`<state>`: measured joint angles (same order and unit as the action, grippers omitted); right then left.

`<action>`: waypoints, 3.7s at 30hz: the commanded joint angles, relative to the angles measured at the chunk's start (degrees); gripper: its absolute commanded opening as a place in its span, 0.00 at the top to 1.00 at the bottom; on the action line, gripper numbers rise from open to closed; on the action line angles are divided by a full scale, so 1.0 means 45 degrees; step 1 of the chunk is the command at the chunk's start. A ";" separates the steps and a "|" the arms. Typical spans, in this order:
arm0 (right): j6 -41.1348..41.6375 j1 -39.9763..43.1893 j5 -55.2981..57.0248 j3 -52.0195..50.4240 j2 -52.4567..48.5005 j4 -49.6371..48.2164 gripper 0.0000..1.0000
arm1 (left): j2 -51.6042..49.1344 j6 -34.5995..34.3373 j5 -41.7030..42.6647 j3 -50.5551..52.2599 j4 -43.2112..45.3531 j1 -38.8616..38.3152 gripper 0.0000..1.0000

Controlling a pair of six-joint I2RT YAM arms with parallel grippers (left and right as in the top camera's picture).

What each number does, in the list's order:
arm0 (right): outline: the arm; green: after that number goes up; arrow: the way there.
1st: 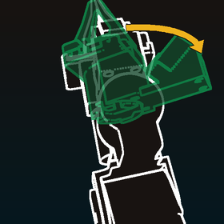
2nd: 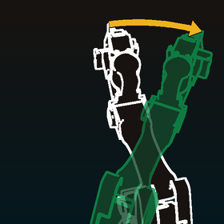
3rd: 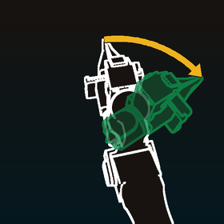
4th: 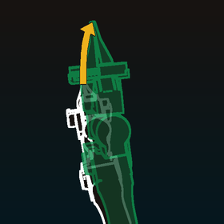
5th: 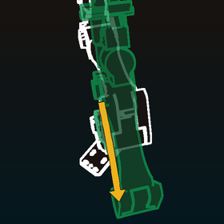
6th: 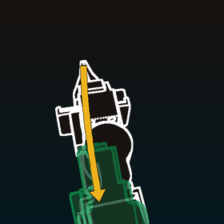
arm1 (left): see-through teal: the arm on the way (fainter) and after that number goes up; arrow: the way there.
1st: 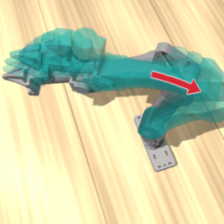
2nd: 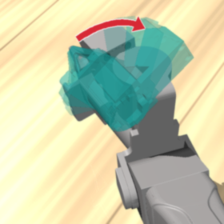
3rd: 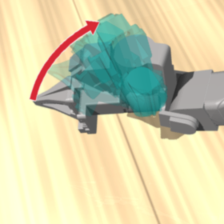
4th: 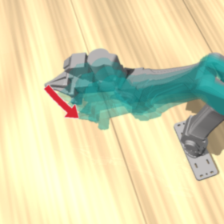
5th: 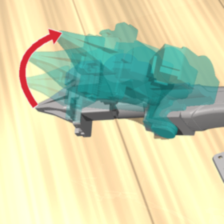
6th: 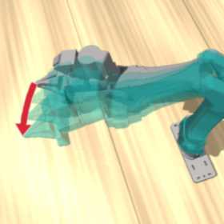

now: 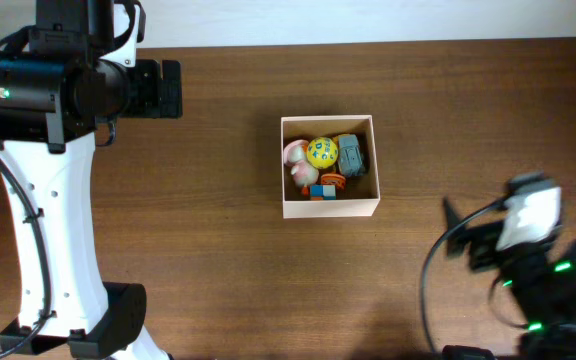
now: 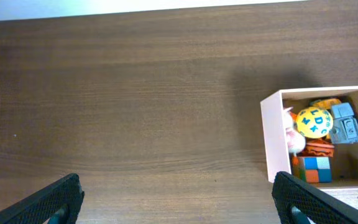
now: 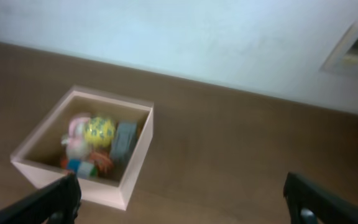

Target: Pack container

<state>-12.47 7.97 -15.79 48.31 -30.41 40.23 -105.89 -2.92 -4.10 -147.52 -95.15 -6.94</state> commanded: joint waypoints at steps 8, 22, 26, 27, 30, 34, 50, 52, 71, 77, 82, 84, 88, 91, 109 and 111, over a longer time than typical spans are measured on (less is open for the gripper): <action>-0.0136 -0.0121 -0.0117 -0.6941 0.5071 -0.2521 0.01 | -0.0058 -0.0165 -0.0053 0.0024 -0.0029 0.0053 0.01; -0.0136 -0.0126 -0.0117 -0.8952 0.6722 -0.2803 0.01 | -0.0058 -0.0165 -0.0053 0.0024 -0.0024 0.0053 0.01; -0.0131 -0.0121 -0.0117 -0.9010 0.6717 -0.2895 0.01 | -0.0058 -0.0165 -0.0053 0.0024 -0.0024 0.0053 0.01; -0.0131 -0.0121 -0.0117 -0.9010 0.6717 -0.2895 0.01 | -0.0058 -0.0165 -0.0053 0.0024 -0.0024 0.0053 0.01; -0.0136 -0.0126 -0.0117 -0.9010 0.6717 -0.2890 0.01 | -0.0058 -0.0165 -0.0053 0.0024 -0.0029 0.0053 0.01; -0.0136 -0.0121 -0.0112 -0.9010 0.6717 -0.2890 0.01 | -0.0058 -0.0165 -0.0053 0.0024 -0.0029 0.0053 0.01; -0.0136 -0.0126 -0.0112 -0.9010 0.6717 -0.2890 0.01 | -0.0058 -0.0165 -0.0053 0.0024 -0.0024 0.0053 0.01; -0.0136 -0.0121 -0.0112 -0.9010 0.6717 -0.2890 0.01 | -0.0058 -0.0165 -0.0053 0.0024 -0.0024 0.0053 0.01; -0.0136 -0.0121 -0.0112 -0.9010 0.6717 -0.2890 0.01 | 0.5576 0.0039 -0.0826 1.1506 1.1220 0.0112 0.01; -0.0136 -0.0121 -0.0112 -0.9010 0.6717 -0.2890 0.01 | 0.8456 0.0029 -0.0821 1.7379 1.5174 0.0588 0.01; -0.0136 -0.0126 -0.0112 -0.9010 0.6717 -0.2890 0.01 | 1.0836 0.0034 -0.0840 2.0764 1.5965 0.1039 0.01; -0.0136 -0.0121 -0.0112 -0.9010 0.6717 -0.2890 0.01 | 1.1803 0.0039 -0.0869 2.1906 1.5970 0.1243 0.01; -0.0136 -0.0126 -0.0112 -0.9010 0.6717 -0.2890 0.01 | 1.3867 0.0029 -0.0865 2.4256 1.6058 0.1535 0.01; -0.0136 -0.0121 -0.0112 -0.9010 0.6717 -0.2890 0.01 | 1.5314 0.0029 -0.0850 2.5913 1.6393 0.1535 0.01; -0.0136 -0.0121 -0.0112 -0.9010 0.6717 -0.2890 0.01 | 2.1459 0.0029 -0.0874 3.0755 1.7952 0.1549 0.01; -0.0136 -0.0121 -0.0112 -0.9010 0.6717 -0.2890 0.01 | 2.1935 0.0024 -0.0869 3.0945 1.7962 0.1617 0.01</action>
<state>-12.67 7.77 -15.77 8.19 -0.80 27.33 -9.85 -2.85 -7.57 -9.58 -14.70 -0.23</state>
